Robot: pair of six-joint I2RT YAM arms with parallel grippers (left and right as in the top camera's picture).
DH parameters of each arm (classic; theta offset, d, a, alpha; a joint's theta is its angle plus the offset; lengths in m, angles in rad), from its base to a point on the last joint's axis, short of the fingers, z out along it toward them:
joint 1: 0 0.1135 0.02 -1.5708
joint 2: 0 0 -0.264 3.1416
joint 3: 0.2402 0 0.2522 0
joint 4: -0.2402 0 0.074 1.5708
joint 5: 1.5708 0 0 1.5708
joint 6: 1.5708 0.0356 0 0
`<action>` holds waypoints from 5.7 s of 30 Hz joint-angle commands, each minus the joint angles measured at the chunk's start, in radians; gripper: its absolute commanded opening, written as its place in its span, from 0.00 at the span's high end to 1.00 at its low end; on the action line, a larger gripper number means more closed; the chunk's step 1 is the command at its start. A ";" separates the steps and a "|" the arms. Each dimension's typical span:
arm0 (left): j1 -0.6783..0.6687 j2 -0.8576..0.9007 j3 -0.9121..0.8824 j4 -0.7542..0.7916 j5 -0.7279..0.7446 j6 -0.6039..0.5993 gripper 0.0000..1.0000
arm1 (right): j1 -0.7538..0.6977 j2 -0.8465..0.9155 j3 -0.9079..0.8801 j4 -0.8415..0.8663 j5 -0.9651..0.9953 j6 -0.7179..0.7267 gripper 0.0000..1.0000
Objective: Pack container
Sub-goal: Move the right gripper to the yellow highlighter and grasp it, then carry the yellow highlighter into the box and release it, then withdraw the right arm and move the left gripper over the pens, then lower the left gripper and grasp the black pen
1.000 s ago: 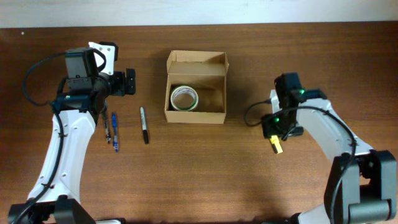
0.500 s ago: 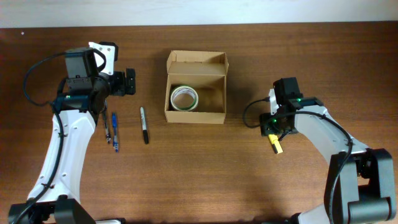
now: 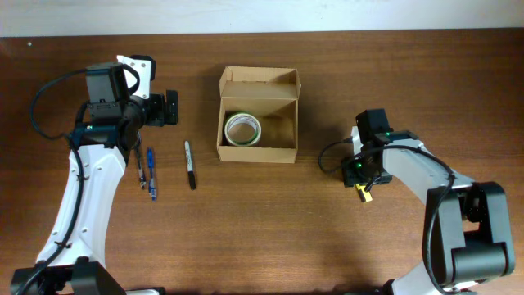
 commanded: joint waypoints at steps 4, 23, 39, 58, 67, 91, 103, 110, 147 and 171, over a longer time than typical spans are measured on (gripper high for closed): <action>0.002 0.005 0.014 0.000 -0.004 0.017 0.01 | -0.001 0.027 -0.014 0.008 0.035 0.002 0.96; 0.002 0.005 0.014 0.000 -0.004 0.017 0.01 | 0.028 -0.032 0.667 -0.421 -0.114 -0.031 0.96; 0.002 0.005 0.014 0.000 -0.004 0.017 0.01 | 0.469 0.076 0.955 -0.431 -0.137 -0.682 0.96; 0.002 0.005 0.014 0.000 -0.004 0.016 0.01 | 0.491 0.386 0.955 -0.406 -0.166 -0.842 0.96; 0.002 0.005 0.014 0.000 -0.004 0.017 0.01 | 0.490 0.403 0.943 -0.412 -0.219 -0.841 0.96; 0.002 0.005 0.014 0.000 -0.004 0.017 0.01 | 0.489 0.393 0.874 -0.376 -0.198 -0.785 0.55; 0.002 0.005 0.014 0.000 -0.004 0.017 0.01 | 0.492 0.265 0.917 -0.368 -0.168 -0.645 0.50; 0.002 0.005 0.014 0.000 -0.004 0.017 0.01 | 0.492 0.158 0.924 -0.332 -0.219 -0.508 0.45; 0.001 0.005 0.014 -0.039 0.115 0.008 0.01 | -0.138 0.085 1.032 -0.328 -0.240 0.009 0.01; -0.026 0.190 0.010 -0.435 -0.106 -0.231 0.26 | -0.295 0.089 1.031 -0.356 -0.235 0.008 0.01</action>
